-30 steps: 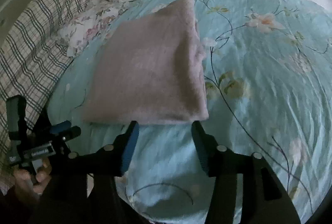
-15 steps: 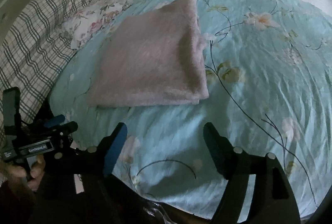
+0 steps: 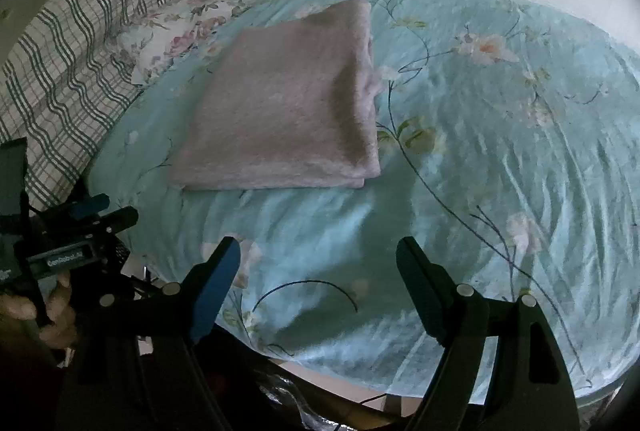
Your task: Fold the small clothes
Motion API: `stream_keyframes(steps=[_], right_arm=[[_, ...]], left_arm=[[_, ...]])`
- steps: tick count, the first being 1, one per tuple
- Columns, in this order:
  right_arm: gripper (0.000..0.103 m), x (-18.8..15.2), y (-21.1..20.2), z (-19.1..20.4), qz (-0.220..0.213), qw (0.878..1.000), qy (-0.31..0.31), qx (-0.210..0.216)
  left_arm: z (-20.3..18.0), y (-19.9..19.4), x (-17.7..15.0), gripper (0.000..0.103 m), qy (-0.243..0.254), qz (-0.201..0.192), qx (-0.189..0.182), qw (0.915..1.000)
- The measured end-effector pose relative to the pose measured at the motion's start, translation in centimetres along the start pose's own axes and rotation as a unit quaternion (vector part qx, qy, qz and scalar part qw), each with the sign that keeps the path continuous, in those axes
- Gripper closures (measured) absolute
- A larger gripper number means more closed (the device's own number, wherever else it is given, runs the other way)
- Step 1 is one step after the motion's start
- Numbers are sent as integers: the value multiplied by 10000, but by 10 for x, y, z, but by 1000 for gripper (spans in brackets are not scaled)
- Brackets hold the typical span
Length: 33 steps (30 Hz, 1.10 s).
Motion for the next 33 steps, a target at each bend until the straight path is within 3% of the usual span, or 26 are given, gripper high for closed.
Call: stream_keyframes(steps=[4,19,33], right_arm=[[22,4,-7,7,2,9995,-255,-196],[13,14,15,23,91,9977,-670,-2],[7,50,32,31,37,9963,-847,112]], left_arm=[[1,-9,6,21,7,-30,-9,10000],[0,-3,30,18,276,-191,485,9983],[-5,4,54,17,424,-266,596,9970]])
Point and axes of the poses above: each gripper's, at about its wrist camera, not at the fingertips, and y roughly the way its jaws point, z to its left, x to its top, the point moved 3 cm from there along y, roughly the way its jaws point, and after that the axes turned 5 degrees about y, right-handed, at the moved point
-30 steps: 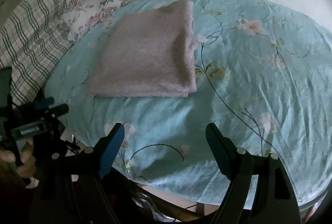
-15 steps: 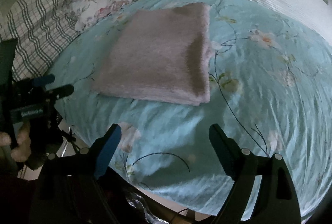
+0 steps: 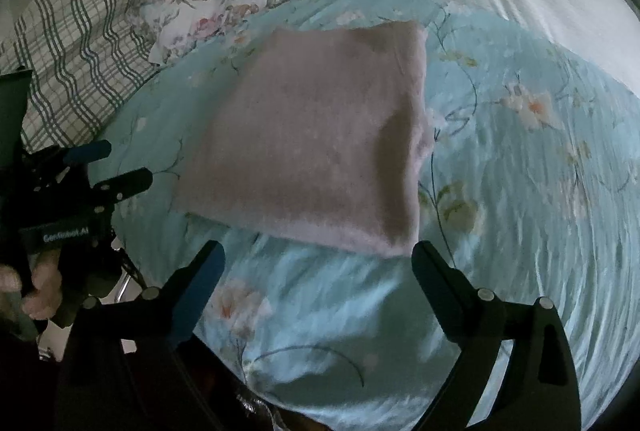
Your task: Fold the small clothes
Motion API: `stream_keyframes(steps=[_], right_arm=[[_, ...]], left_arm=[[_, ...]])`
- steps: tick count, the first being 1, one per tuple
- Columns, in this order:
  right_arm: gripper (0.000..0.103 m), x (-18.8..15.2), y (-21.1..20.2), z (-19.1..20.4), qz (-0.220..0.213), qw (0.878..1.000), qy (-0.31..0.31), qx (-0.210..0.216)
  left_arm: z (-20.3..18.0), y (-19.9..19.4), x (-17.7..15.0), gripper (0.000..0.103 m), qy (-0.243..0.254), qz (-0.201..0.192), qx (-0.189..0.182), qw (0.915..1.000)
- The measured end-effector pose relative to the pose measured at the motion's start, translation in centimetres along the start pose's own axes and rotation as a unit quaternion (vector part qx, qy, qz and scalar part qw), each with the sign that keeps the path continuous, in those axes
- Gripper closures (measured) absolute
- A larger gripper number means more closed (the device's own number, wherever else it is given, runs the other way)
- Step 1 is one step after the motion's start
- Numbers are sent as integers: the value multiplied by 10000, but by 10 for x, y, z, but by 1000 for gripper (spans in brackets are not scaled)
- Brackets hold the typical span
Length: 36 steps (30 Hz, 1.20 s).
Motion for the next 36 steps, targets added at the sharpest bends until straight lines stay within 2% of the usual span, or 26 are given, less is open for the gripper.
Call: stream_keyframes(steps=[21,36], right_arm=[[6,24,12,-1,11,10000,-71,43],[5,26,16,0,65,9999,-93,103]], left_arm=[[0,6,13,15,77,2,92,9999],[3,8,14,15,101,3,77,9999]])
Point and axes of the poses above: each gripper's, at about its wrist camera, not at the fingertips, and y roughly the way its jaws point, z to its left, x to its top, the point moved 3 cm from there along y, roughly the way its jaws point, and after that the axes turned 5 degrees about y, right-handed, at the moved point
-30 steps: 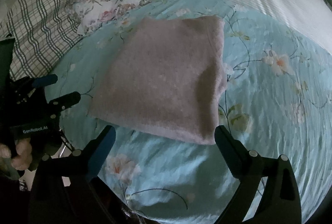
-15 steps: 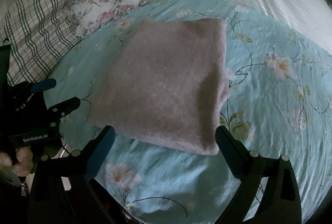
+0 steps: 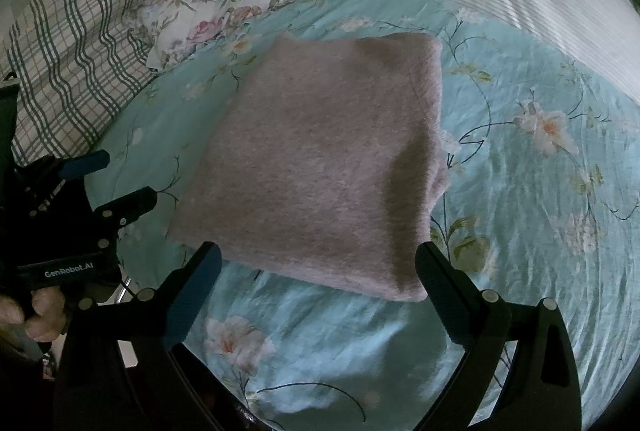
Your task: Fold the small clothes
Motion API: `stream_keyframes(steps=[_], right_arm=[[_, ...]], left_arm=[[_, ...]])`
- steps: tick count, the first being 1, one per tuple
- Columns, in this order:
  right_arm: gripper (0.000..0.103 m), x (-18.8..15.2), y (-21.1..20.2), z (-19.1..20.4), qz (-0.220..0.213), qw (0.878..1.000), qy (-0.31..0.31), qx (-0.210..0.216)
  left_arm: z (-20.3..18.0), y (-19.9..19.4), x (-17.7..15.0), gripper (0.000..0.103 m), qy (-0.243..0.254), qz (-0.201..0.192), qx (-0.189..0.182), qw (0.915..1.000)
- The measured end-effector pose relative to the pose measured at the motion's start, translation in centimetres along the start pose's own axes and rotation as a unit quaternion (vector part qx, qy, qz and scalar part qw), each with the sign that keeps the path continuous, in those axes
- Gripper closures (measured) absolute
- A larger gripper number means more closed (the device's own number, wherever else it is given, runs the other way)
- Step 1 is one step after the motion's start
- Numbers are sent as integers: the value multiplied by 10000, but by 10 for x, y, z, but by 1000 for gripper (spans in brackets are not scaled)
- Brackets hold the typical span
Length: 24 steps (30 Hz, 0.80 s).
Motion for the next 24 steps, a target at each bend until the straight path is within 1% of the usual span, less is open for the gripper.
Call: stream_keyframes(steps=[24], right_arm=[[5,-2,-1,6,-37,10000,-3,-3]], left_arm=[[-2,-2,1,15,1,-35,0,10000]])
Point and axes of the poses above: each gripper's, at about its wrist camera, not at the fingertips, and y roughly the way its jaws point, z to its left, x to its top, the point moved 3 cm from there along y, roughly the way its jaws point, and after that the axes turned 5 degrees about y, right-handed, at the moved point
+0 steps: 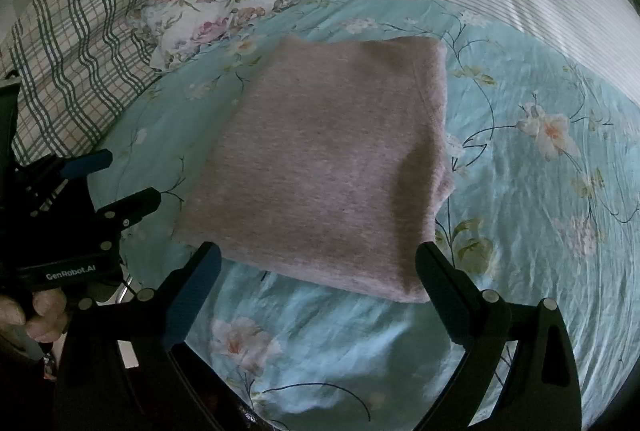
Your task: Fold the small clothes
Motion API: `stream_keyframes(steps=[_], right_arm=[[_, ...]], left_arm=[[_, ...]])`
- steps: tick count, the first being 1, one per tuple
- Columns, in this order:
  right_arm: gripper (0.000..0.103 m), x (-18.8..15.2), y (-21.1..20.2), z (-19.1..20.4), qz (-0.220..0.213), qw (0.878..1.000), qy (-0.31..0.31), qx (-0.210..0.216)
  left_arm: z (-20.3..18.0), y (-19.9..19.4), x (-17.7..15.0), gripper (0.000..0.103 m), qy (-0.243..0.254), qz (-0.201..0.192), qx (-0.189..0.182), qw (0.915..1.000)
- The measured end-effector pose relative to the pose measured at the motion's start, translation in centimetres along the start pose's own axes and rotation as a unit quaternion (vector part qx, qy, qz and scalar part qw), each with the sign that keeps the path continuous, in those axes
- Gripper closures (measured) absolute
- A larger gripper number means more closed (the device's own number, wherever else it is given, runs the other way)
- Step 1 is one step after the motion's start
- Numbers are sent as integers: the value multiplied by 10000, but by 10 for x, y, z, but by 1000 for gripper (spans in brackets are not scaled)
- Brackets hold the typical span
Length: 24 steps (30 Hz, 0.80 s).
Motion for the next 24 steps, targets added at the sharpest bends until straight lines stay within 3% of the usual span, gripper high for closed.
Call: stream_keyframes(steps=[24], right_arm=[[5,19,6,-14,-49,10000,81,27]], left_arm=[[-1,4,8,15,-28,-6,-13,10000]])
Point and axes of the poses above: each gripper's, at about its wrist camera, not at the fingertips, and y roughly the way its jaws point, z to its left, x to its top, the point moved 3 cm from there along y, roughly the way its jaws point, and after that the axes turned 5 degrees about y, right-handed, at the moved point
